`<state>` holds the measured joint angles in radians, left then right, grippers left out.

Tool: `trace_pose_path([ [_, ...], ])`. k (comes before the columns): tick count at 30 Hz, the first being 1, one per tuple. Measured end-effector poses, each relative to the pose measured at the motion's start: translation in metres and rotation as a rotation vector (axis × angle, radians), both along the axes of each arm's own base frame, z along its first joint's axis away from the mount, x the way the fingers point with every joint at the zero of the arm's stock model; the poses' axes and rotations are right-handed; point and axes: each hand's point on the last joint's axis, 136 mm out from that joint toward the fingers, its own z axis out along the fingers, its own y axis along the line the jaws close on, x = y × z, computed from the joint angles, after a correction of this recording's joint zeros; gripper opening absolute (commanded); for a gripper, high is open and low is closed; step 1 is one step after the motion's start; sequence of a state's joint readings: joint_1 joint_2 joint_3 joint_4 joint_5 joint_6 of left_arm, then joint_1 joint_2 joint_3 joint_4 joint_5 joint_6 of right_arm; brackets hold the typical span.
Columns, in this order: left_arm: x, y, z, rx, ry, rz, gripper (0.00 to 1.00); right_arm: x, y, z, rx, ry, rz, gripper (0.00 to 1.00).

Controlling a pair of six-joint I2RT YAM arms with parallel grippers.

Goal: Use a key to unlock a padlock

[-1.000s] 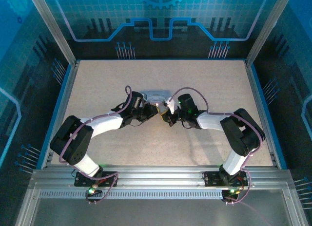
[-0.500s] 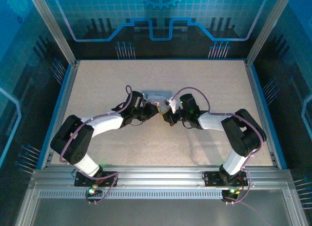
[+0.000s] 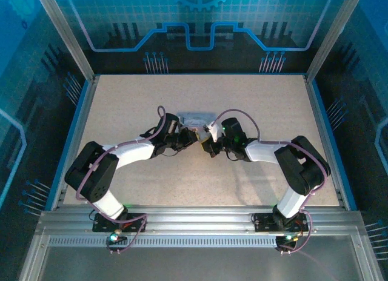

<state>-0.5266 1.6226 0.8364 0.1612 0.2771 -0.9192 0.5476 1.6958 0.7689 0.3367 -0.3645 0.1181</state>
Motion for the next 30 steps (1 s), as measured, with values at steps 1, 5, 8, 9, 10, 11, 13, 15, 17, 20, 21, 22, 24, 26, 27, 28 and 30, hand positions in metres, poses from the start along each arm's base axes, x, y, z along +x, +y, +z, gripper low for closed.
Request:
trace_pose_path([
  [1, 0.0003, -0.0008, 0.0011, 0.001, -0.005, -0.004, 0.14, 0.0001, -0.0010, 0.0010, 0.014, 0.014, 0.000, 0.00],
  [5, 0.0013, -0.0044, 0.0053, -0.001, -0.021, -0.015, 0.14, 0.0008, -0.0050, 0.0060, 0.068, 0.062, 0.006, 0.00],
  [8, 0.0014, -0.0048, 0.0058, -0.002, -0.022, -0.016, 0.14, -0.0007, -0.0046, 0.0076, 0.082, 0.085, 0.013, 0.00],
  [9, 0.0014, -0.0047, 0.0058, -0.002, -0.021, -0.016, 0.14, -0.0012, -0.0044, 0.0076, 0.084, 0.090, 0.014, 0.00],
  [10, 0.0013, -0.0048, 0.0057, -0.002, -0.021, -0.016, 0.14, -0.0021, -0.0045, 0.0070, 0.084, 0.098, 0.014, 0.00],
  [11, 0.0013, -0.0048, 0.0057, -0.002, -0.021, -0.017, 0.14, -0.0024, -0.0042, 0.0071, 0.086, 0.100, 0.015, 0.00],
  [13, 0.0009, -0.0051, 0.0056, -0.002, -0.021, -0.018, 0.14, -0.0032, -0.0040, 0.0072, 0.088, 0.105, 0.016, 0.00],
  [15, 0.0007, -0.0054, 0.0056, -0.002, -0.021, -0.018, 0.14, -0.0033, -0.0044, 0.0069, 0.088, 0.108, 0.016, 0.00],
  [17, 0.0003, -0.0058, 0.0055, -0.002, -0.020, -0.020, 0.14, -0.0035, -0.0045, 0.0069, 0.088, 0.111, 0.017, 0.00],
  [20, -0.0001, -0.0063, 0.0055, -0.001, -0.021, -0.021, 0.14, -0.0028, -0.0043, 0.0076, 0.085, 0.116, 0.016, 0.00],
  [21, 0.0005, -0.0061, 0.0057, 0.000, -0.023, -0.019, 0.14, -0.0018, -0.0038, 0.0090, 0.084, 0.117, 0.016, 0.00],
  [22, 0.0013, -0.0058, 0.0060, 0.001, -0.027, -0.015, 0.14, -0.0009, -0.0037, 0.0100, 0.081, 0.120, 0.015, 0.00],
  [24, 0.0022, -0.0058, 0.0066, 0.000, -0.030, -0.013, 0.14, 0.0004, -0.0048, 0.0103, 0.068, 0.125, 0.014, 0.00],
  [26, 0.0025, -0.0057, 0.0068, 0.000, -0.032, -0.012, 0.14, 0.0011, -0.0060, 0.0098, 0.052, 0.123, 0.017, 0.00],
  [27, 0.0024, -0.0057, 0.0067, 0.000, -0.032, -0.012, 0.14, 0.0014, -0.0065, 0.0097, 0.042, 0.122, 0.020, 0.00],
  [28, 0.0023, -0.0059, 0.0067, 0.000, -0.032, -0.013, 0.14, 0.0014, -0.0070, 0.0092, 0.032, 0.119, 0.025, 0.00],
  [30, 0.0023, -0.0059, 0.0067, 0.000, -0.032, -0.013, 0.14, 0.0015, -0.0077, 0.0088, 0.018, 0.113, 0.032, 0.00],
])
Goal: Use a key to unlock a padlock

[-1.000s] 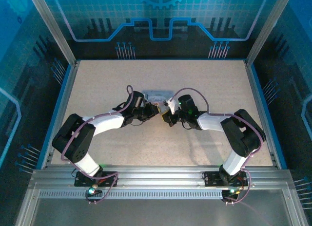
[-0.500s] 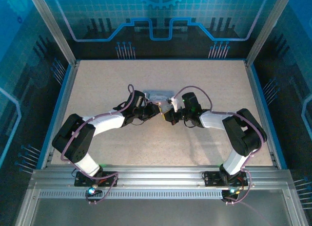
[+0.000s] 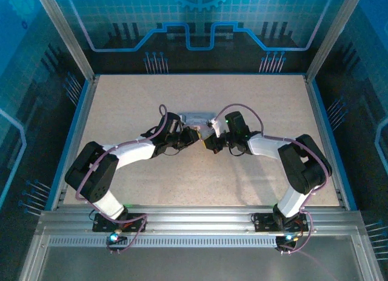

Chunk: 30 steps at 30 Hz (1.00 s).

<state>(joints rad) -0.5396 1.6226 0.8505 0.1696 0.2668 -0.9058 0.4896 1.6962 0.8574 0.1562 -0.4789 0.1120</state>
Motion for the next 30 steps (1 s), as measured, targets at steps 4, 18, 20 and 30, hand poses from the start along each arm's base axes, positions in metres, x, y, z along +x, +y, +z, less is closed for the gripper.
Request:
trace_pose_path([
  [4, -0.001, -0.001, 0.000, 0.000, 0.001, -0.004, 0.14, 0.001, -0.002, -0.001, -0.007, -0.008, 0.007, 0.00],
  [18, -0.002, -0.002, 0.000, 0.009, -0.012, -0.016, 0.15, 0.002, -0.003, 0.002, -0.003, -0.001, 0.005, 0.00],
  [20, -0.002, -0.002, 0.000, 0.008, -0.012, -0.017, 0.16, 0.002, -0.003, 0.001, -0.005, 0.000, 0.004, 0.00],
  [30, -0.008, -0.001, -0.007, 0.026, 0.015, -0.022, 0.28, -0.008, 0.002, -0.010, 0.004, 0.011, -0.002, 0.00],
])
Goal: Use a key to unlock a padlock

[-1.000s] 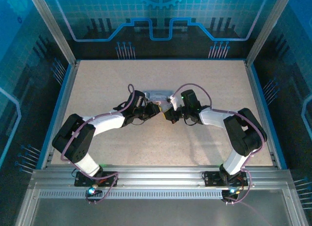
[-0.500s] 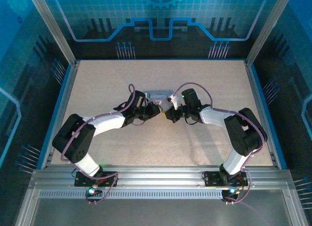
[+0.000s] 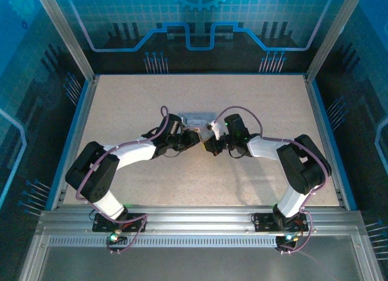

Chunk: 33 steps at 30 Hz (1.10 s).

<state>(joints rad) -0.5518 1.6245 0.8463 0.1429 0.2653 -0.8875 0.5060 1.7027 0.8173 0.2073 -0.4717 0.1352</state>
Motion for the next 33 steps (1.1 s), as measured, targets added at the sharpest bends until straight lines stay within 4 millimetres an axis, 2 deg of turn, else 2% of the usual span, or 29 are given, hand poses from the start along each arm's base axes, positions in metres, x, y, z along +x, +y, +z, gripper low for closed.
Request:
trace_pose_path([
  [12, -0.008, 0.002, -0.014, 0.024, 0.031, 0.003, 0.36, 0.000, 0.008, -0.007, 0.012, 0.008, 0.000, 0.00],
  [20, -0.017, 0.014, -0.018, 0.050, 0.044, 0.022, 0.47, -0.006, 0.013, -0.011, 0.009, 0.021, 0.017, 0.00],
  [23, -0.021, 0.018, -0.007, 0.062, 0.020, 0.007, 0.53, -0.003, 0.012, -0.012, -0.005, 0.014, 0.004, 0.00],
  [28, -0.021, 0.030, 0.011, 0.116, -0.072, 0.006, 0.75, -0.001, 0.007, -0.016, -0.040, 0.018, -0.019, 0.00],
  [30, -0.022, 0.040, 0.012, 0.159, -0.115, 0.011, 0.86, -0.002, 0.003, -0.015, -0.055, 0.021, -0.028, 0.00],
  [33, -0.023, 0.056, 0.007, 0.211, -0.140, 0.031, 0.92, -0.001, -0.002, -0.002, -0.050, 0.004, -0.040, 0.00],
])
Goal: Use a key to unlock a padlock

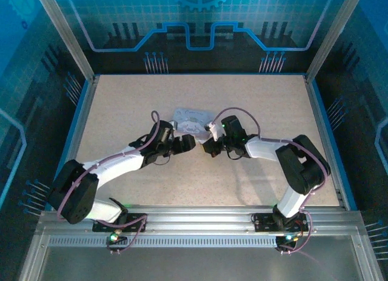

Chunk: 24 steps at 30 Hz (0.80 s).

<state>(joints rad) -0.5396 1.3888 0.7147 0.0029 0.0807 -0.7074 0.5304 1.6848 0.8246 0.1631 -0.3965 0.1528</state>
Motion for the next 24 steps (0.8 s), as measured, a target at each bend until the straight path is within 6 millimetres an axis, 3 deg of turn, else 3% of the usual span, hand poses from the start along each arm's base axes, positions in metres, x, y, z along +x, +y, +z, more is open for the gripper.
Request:
trace_pose_path([
  [6, 0.020, 0.047, -0.007, 0.044, -0.018, 0.097, 0.99, 0.018, -0.006, 0.043, 0.057, -0.058, -0.026, 0.00],
  [9, 0.036, 0.068, 0.001, 0.069, -0.045, 0.133, 0.99, 0.034, -0.007, 0.064, 0.082, -0.091, -0.047, 0.00],
  [12, 0.058, 0.071, 0.020, 0.103, -0.092, 0.112, 0.98, 0.044, -0.009, 0.077, 0.093, -0.110, -0.075, 0.00],
  [17, 0.092, 0.043, 0.062, 0.125, -0.206, 0.006, 0.94, 0.044, -0.023, 0.086, 0.061, -0.111, -0.142, 0.00],
  [21, 0.102, -0.003, 0.082, 0.114, -0.262, -0.123, 0.86, 0.041, -0.042, 0.099, 0.029, -0.125, -0.207, 0.00],
  [24, 0.105, -0.043, 0.082, 0.087, -0.267, -0.222, 0.83, 0.040, -0.063, 0.105, 0.001, -0.123, -0.269, 0.00],
])
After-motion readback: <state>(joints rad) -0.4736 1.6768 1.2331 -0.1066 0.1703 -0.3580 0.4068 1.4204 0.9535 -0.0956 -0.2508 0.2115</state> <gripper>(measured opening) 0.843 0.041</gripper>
